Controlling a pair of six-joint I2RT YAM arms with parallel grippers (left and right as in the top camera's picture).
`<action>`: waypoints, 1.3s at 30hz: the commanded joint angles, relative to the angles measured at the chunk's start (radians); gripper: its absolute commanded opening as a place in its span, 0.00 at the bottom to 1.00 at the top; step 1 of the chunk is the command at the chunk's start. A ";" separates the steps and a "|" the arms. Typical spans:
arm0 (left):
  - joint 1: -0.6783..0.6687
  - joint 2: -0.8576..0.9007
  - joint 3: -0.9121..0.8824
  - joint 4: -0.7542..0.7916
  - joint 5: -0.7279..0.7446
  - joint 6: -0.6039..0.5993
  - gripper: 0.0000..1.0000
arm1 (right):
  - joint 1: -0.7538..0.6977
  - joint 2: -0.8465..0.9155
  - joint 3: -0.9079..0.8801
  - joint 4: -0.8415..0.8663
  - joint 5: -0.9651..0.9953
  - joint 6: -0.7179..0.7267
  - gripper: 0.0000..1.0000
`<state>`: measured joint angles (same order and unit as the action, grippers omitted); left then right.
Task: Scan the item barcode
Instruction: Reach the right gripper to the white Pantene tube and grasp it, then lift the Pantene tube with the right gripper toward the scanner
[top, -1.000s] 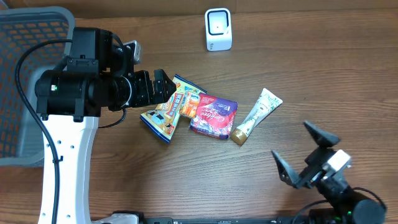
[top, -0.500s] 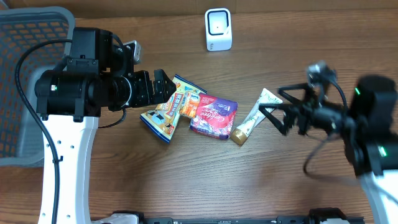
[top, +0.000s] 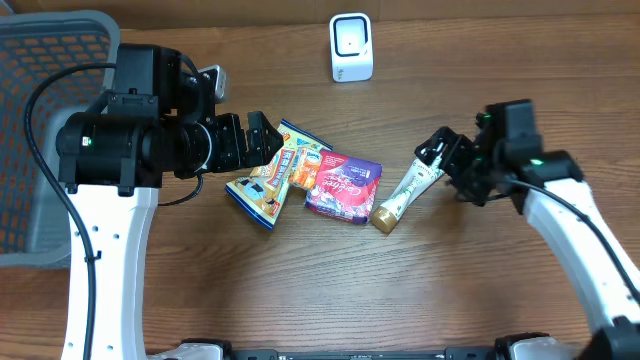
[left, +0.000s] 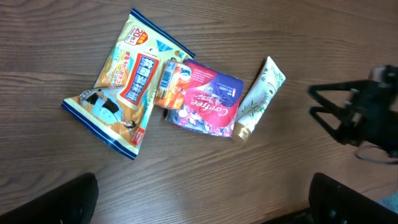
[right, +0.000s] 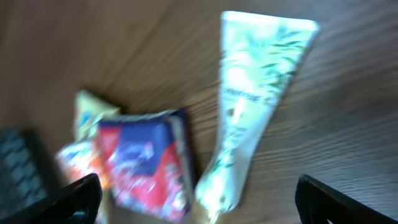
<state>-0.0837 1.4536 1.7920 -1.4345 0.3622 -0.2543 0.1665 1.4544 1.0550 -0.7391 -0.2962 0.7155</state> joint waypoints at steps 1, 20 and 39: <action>-0.002 0.000 0.005 0.003 -0.007 0.015 1.00 | 0.055 0.090 0.019 0.015 0.193 0.177 1.00; -0.002 0.000 0.005 0.003 -0.007 0.014 1.00 | 0.154 0.353 0.018 0.040 0.167 0.283 0.89; -0.002 0.000 0.005 0.003 -0.007 0.015 1.00 | 0.152 0.341 0.066 0.000 0.119 0.087 0.71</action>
<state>-0.0837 1.4536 1.7920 -1.4345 0.3622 -0.2543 0.3161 1.8008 1.0973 -0.7372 -0.1703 0.8532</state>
